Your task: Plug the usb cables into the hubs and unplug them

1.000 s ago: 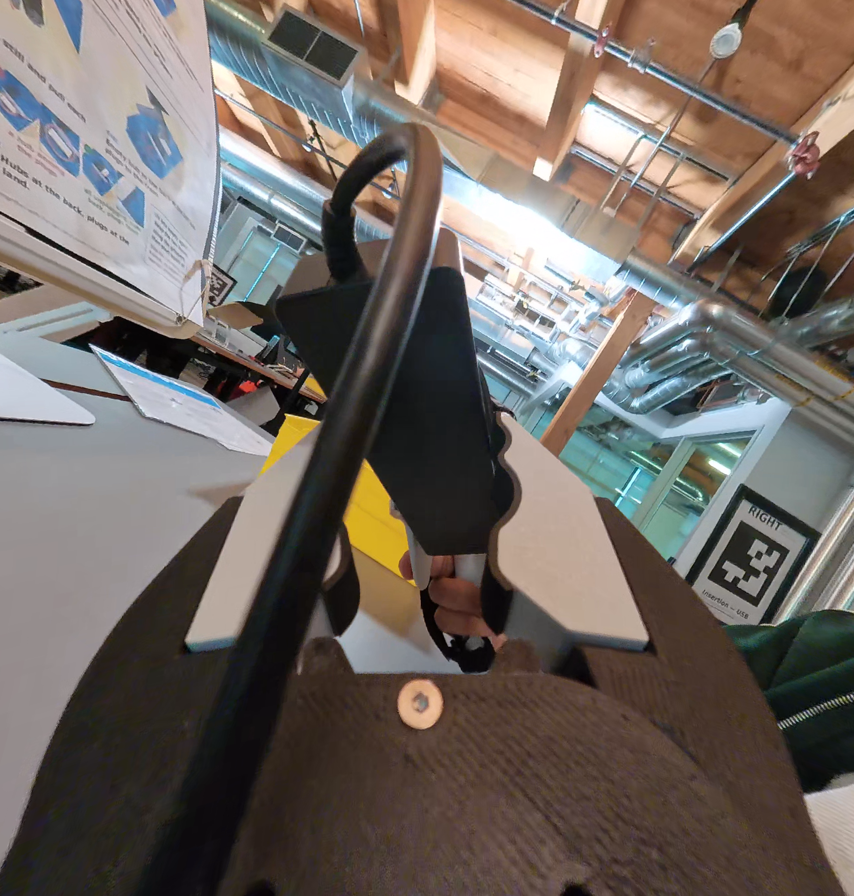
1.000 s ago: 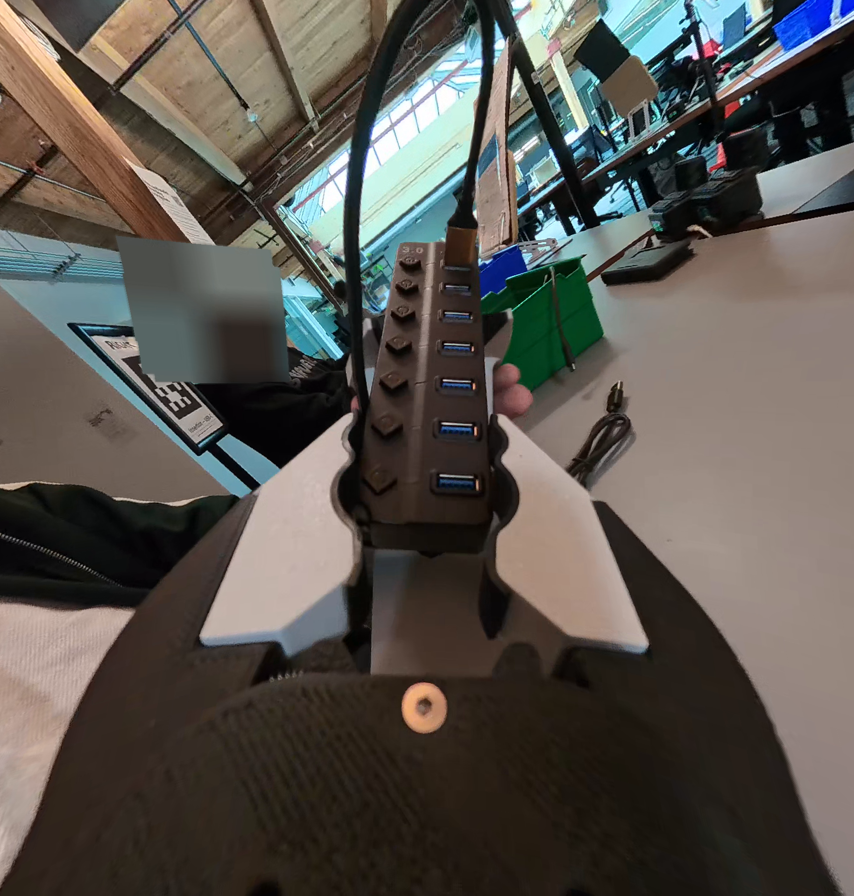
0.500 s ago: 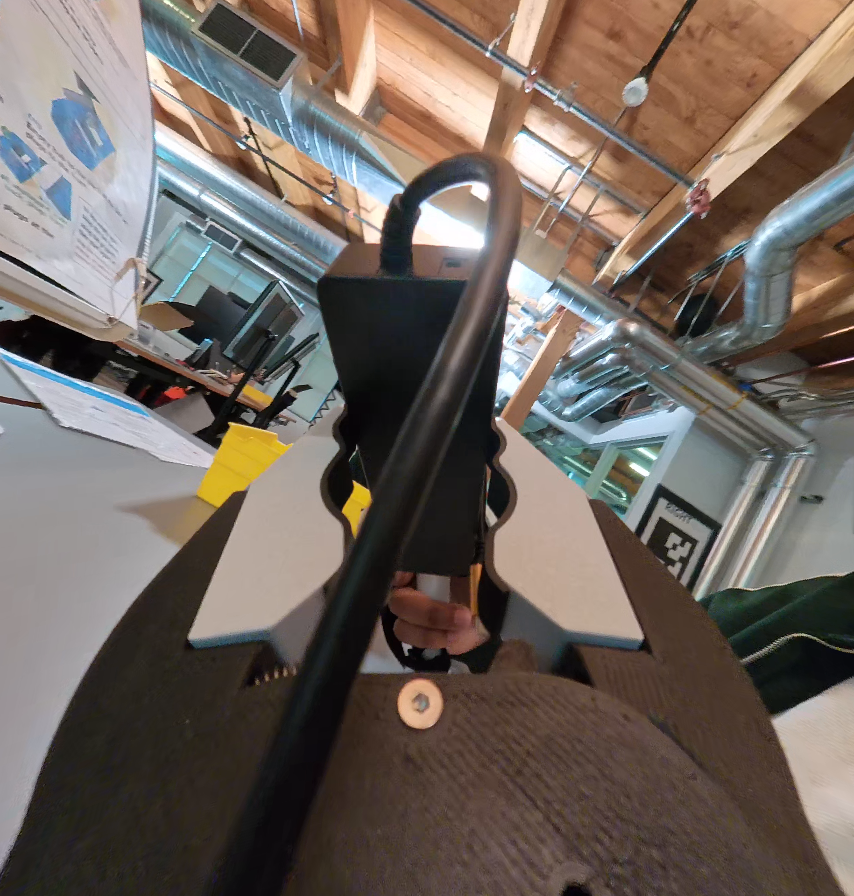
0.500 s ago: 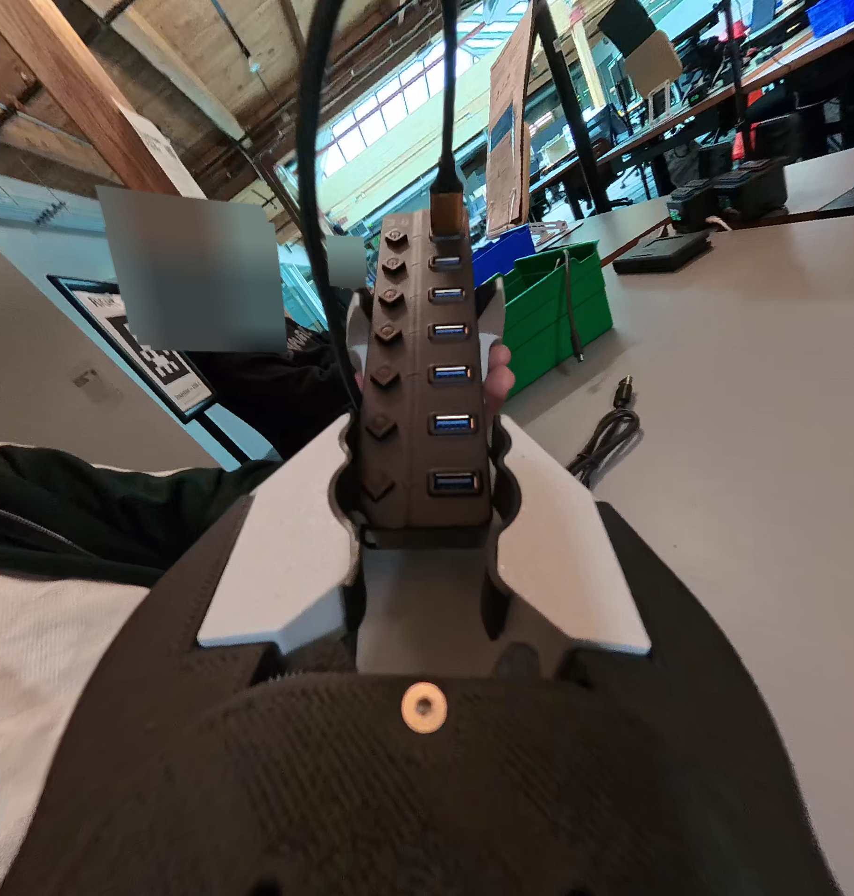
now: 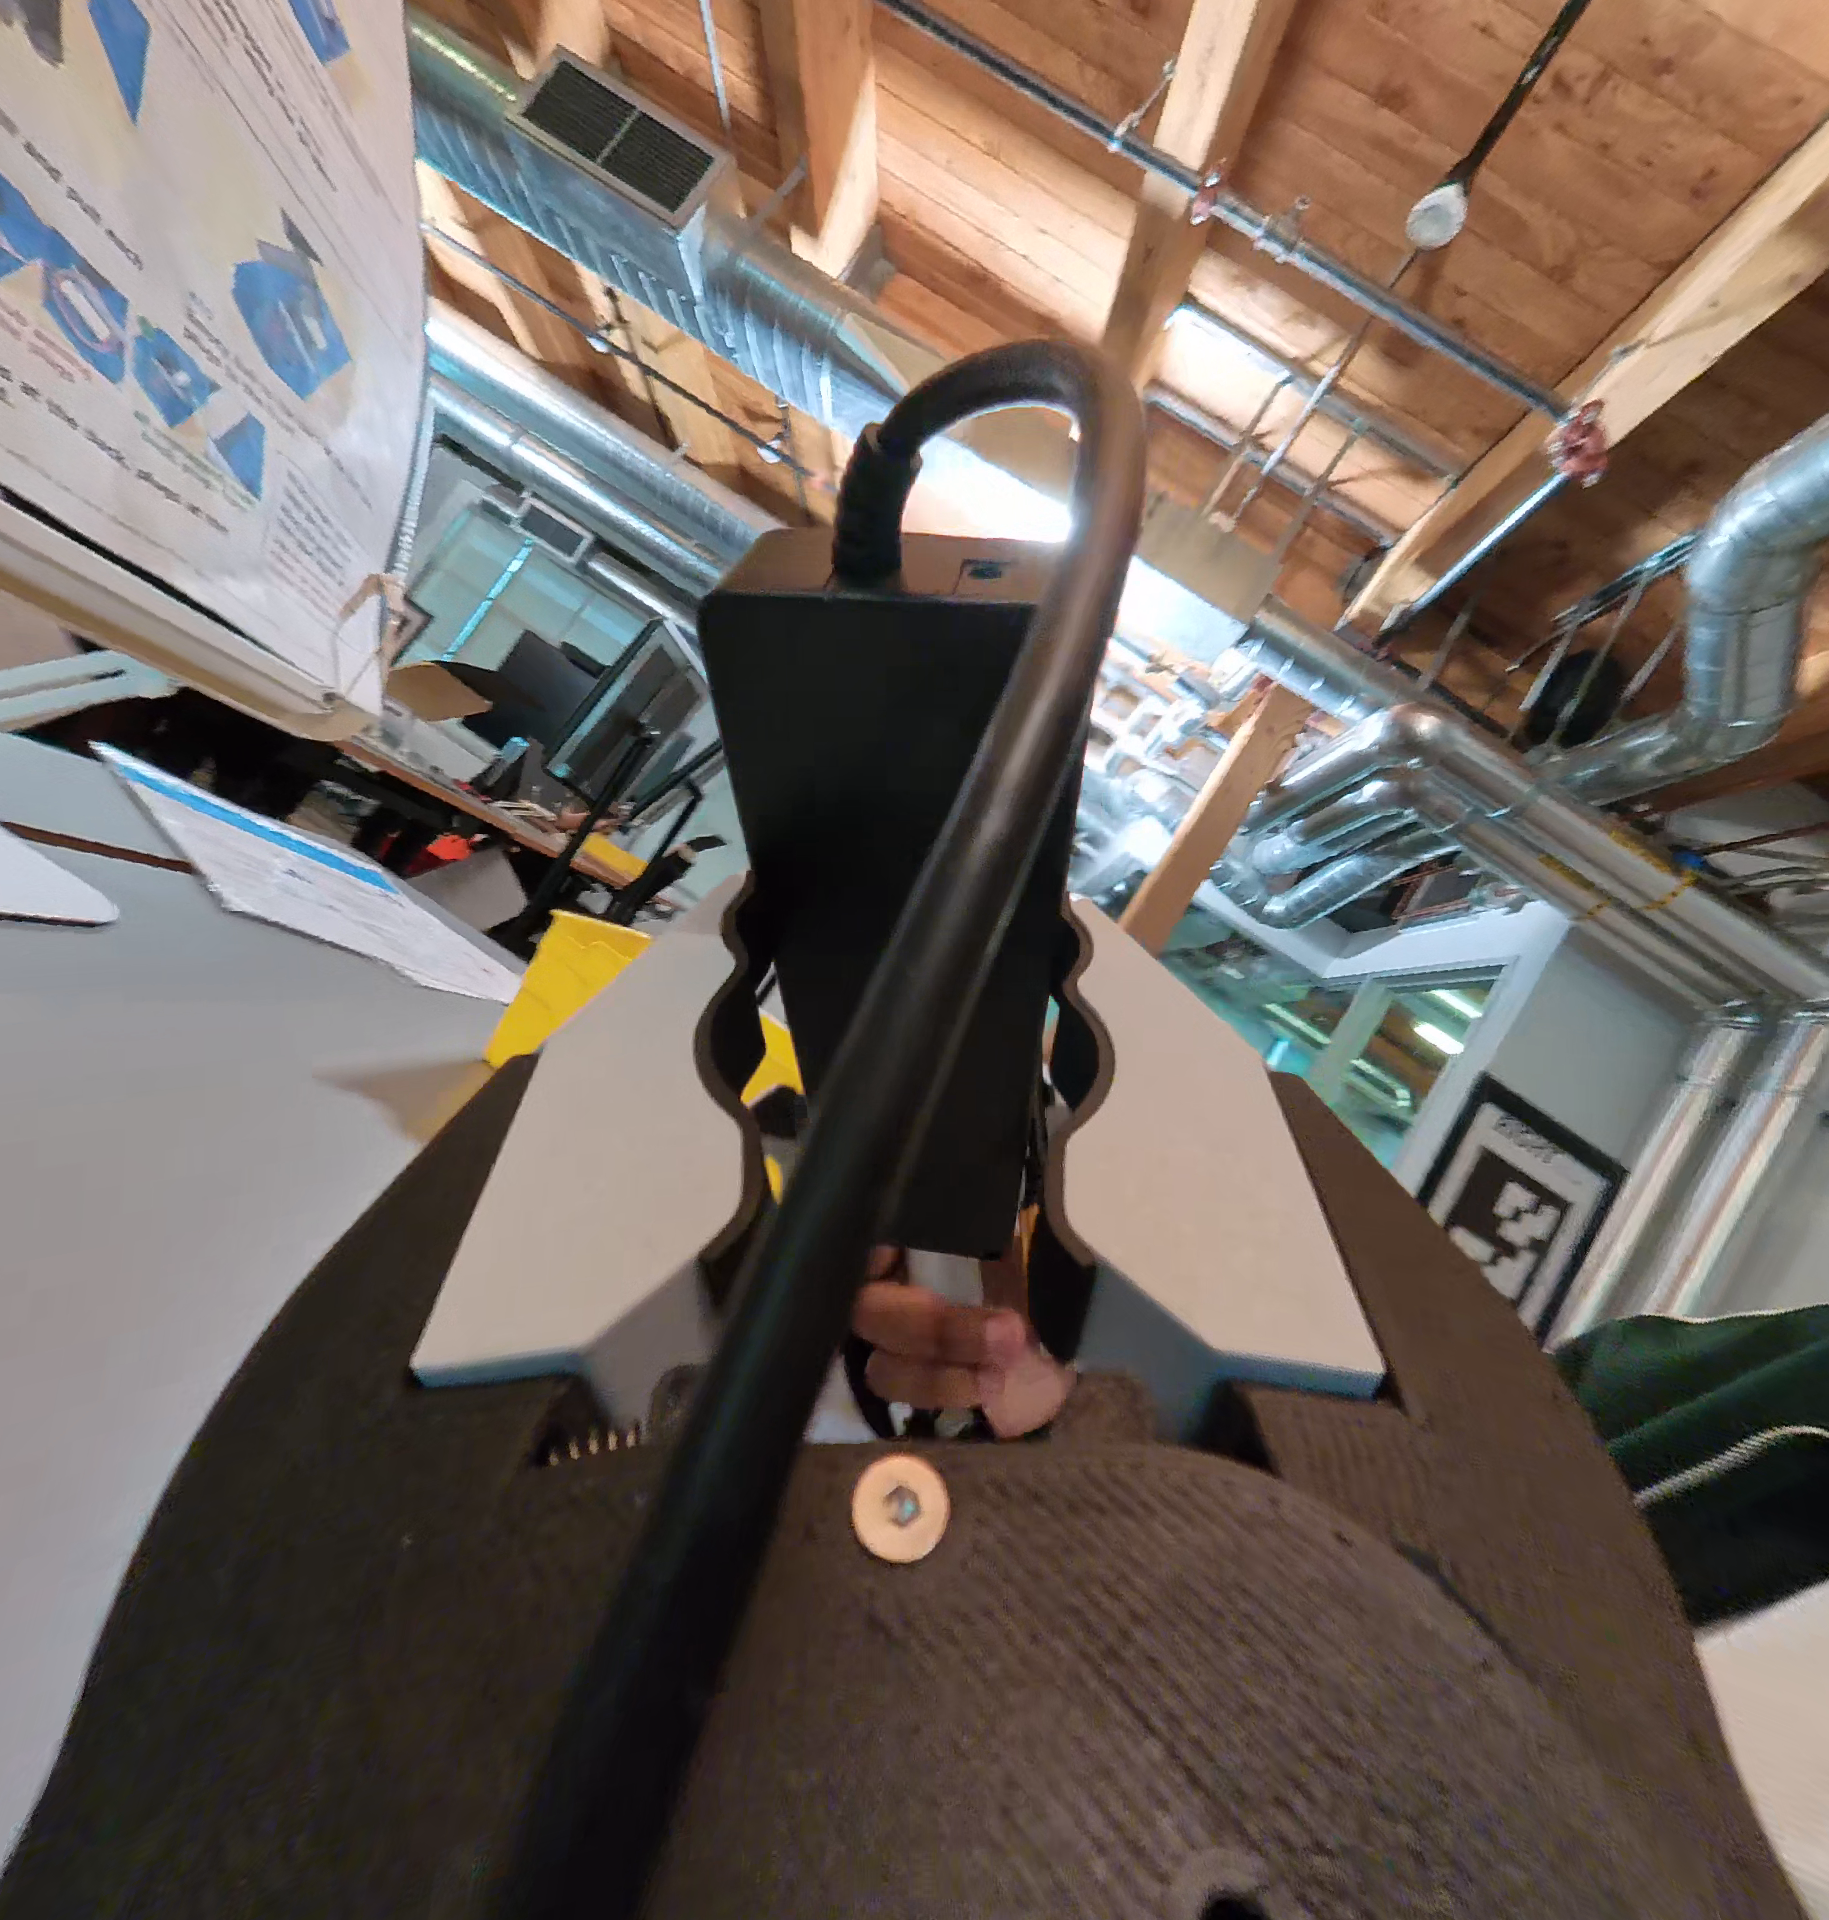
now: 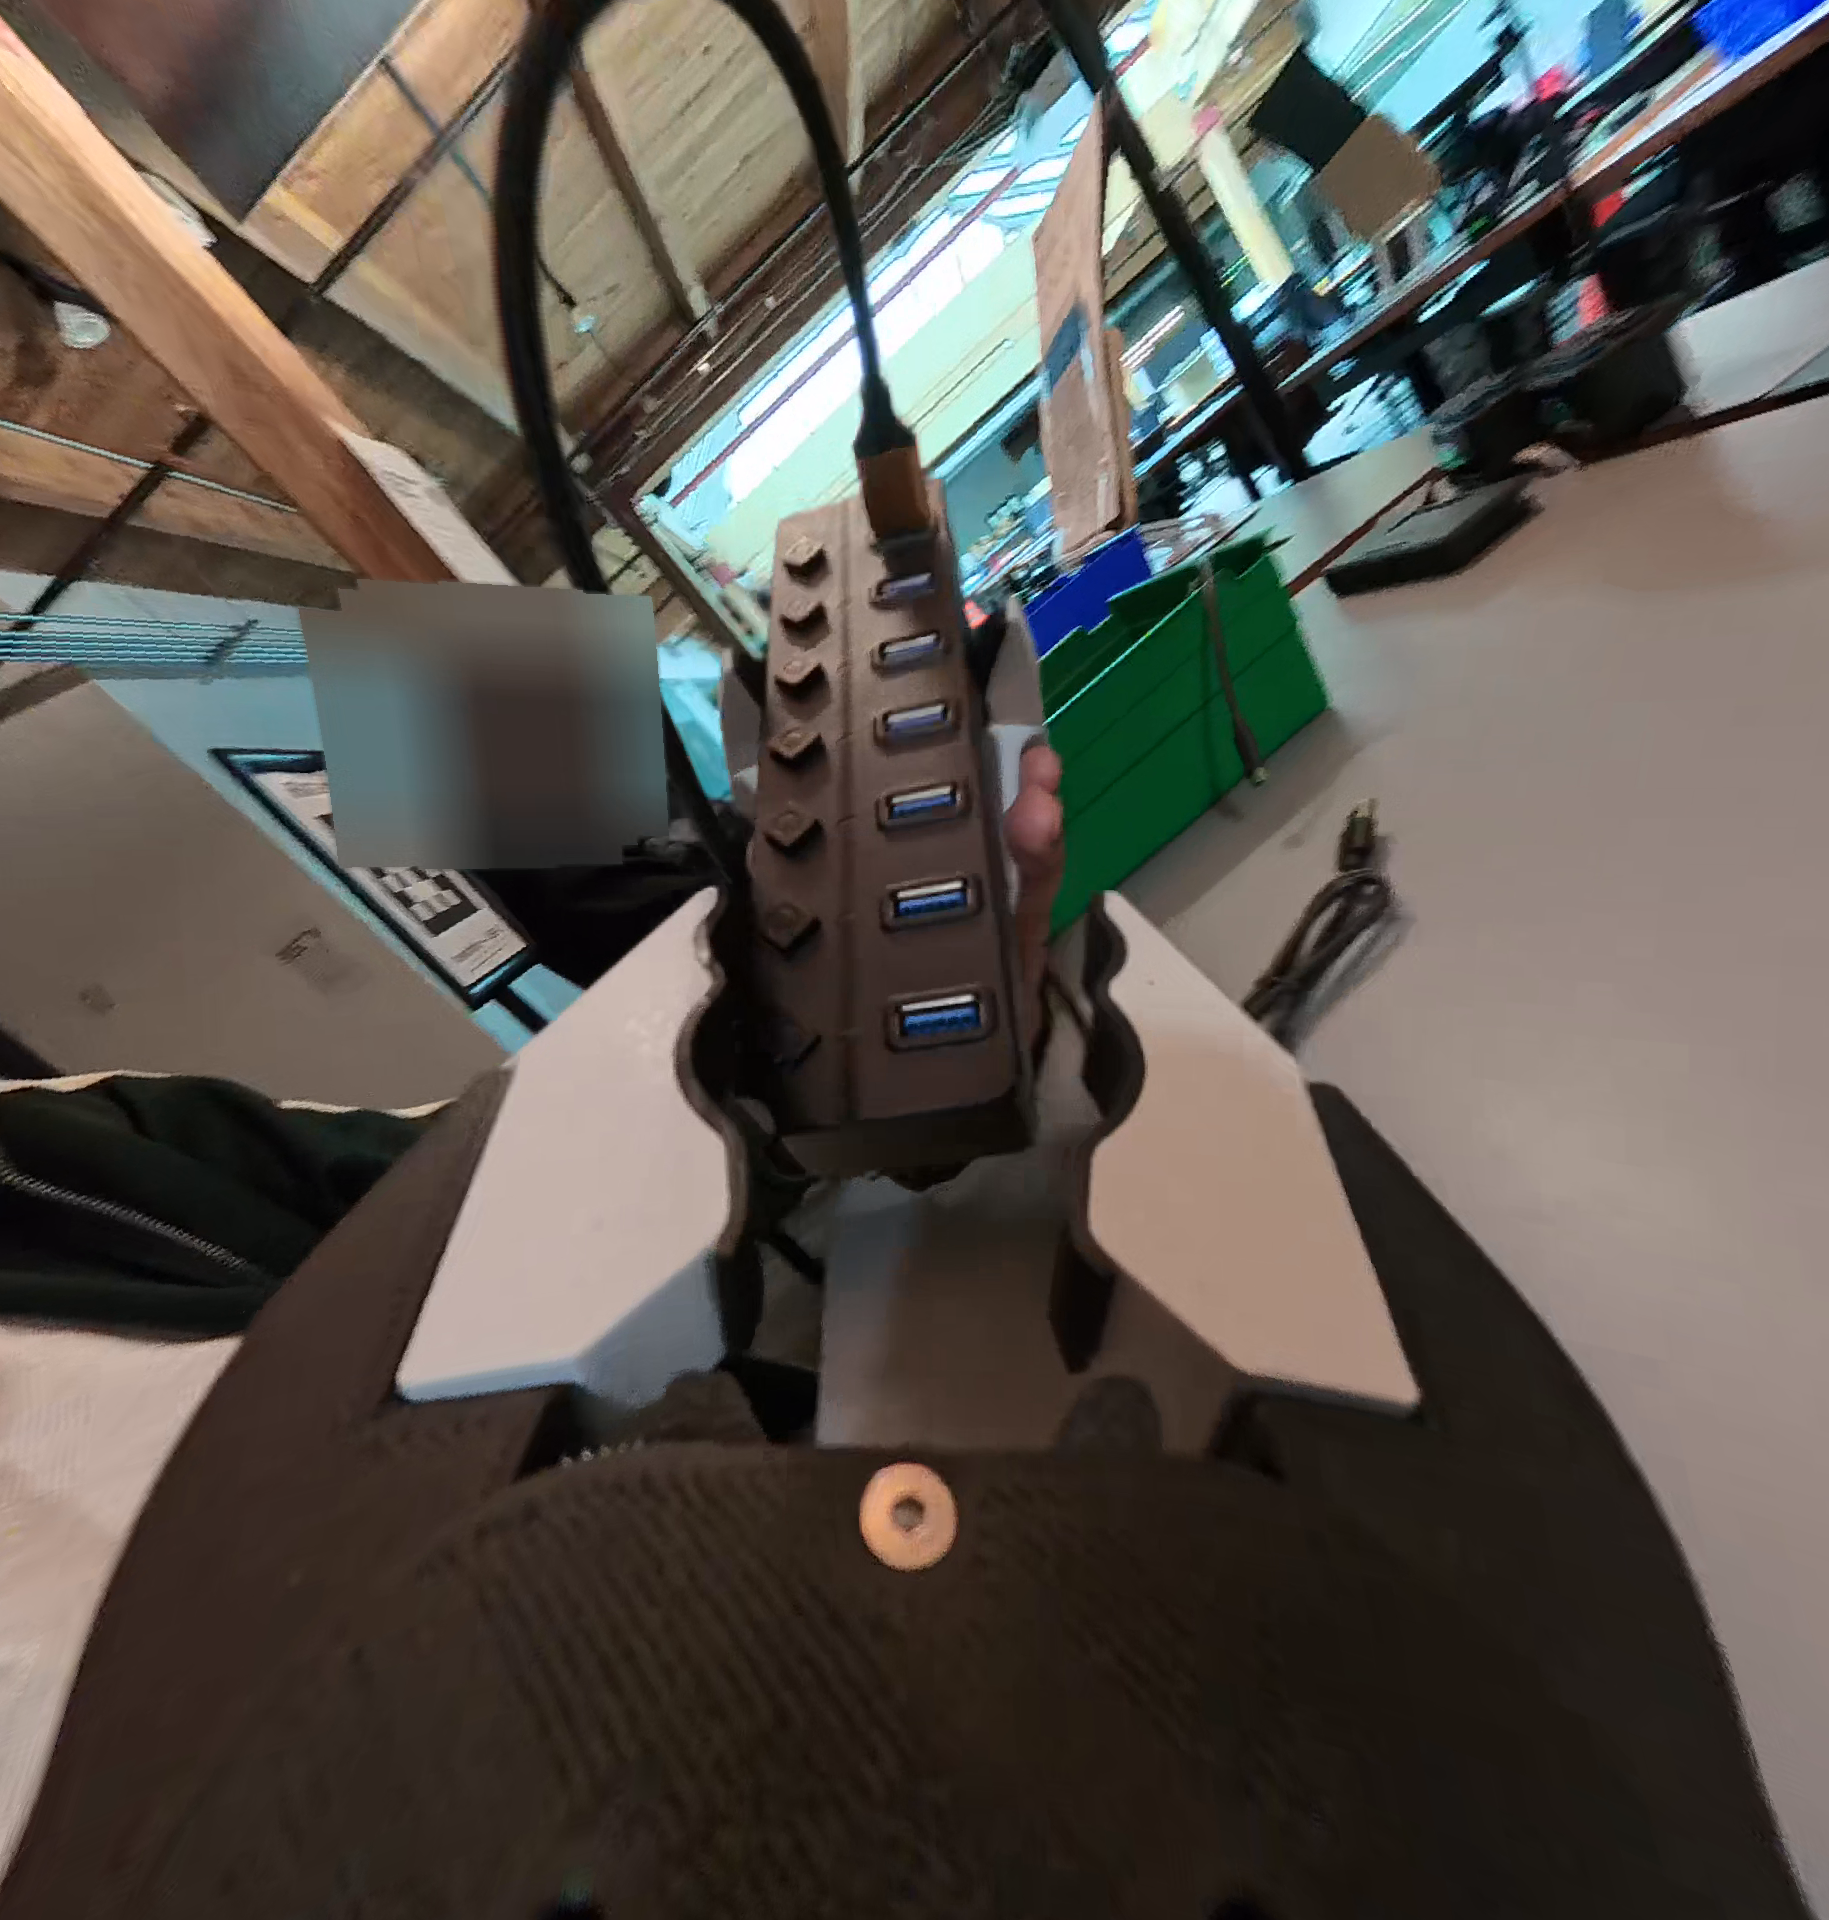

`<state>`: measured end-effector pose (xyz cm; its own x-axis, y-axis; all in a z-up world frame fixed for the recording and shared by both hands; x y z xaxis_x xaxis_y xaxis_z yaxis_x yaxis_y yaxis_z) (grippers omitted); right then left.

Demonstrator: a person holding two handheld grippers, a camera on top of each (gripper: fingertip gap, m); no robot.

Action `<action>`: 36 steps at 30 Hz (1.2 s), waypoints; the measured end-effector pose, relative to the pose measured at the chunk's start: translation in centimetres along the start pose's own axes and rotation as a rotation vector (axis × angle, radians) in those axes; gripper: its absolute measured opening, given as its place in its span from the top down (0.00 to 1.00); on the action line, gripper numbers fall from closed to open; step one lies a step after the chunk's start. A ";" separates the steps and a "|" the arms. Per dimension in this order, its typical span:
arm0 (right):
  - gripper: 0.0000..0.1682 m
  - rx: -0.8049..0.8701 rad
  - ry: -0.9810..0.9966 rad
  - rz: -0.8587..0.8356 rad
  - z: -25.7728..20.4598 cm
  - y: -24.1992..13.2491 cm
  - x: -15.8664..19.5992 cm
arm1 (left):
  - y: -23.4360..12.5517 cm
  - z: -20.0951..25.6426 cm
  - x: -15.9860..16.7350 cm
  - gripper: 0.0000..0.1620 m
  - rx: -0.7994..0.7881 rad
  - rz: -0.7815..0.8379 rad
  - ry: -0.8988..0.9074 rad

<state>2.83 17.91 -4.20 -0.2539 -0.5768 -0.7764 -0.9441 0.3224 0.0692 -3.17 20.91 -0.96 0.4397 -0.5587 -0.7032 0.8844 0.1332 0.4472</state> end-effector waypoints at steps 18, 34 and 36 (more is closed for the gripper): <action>0.65 0.303 -0.924 -0.239 -11.1 9.8 -2.5 | -0.8 -5.6 1.9 0.68 -0.338 -0.141 0.104; 0.79 -0.028 -1.190 -1.036 -4.1 36.7 3.8 | -2.2 -7.9 0.1 0.68 -0.311 -0.005 -0.155; 0.80 -0.045 -1.170 -1.183 -2.1 37.8 5.8 | -2.1 -8.1 0.3 0.68 -0.304 -0.009 -0.186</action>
<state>-34.79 25.14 -4.80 0.8237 0.3732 -0.4269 -0.4972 0.1134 -0.8602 -3.60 27.03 -6.58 0.4205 -0.6967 -0.5812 0.9065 0.3495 0.2369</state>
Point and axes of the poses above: each gripper's, where its closed fingertips meet, y out along the fingers, x out of its underside, z = x × y across the jaws, the point moved 2 cm from there along -y, back along the fingers, and after that the axes turned 6 degrees about -z, right-handed, at the moved point
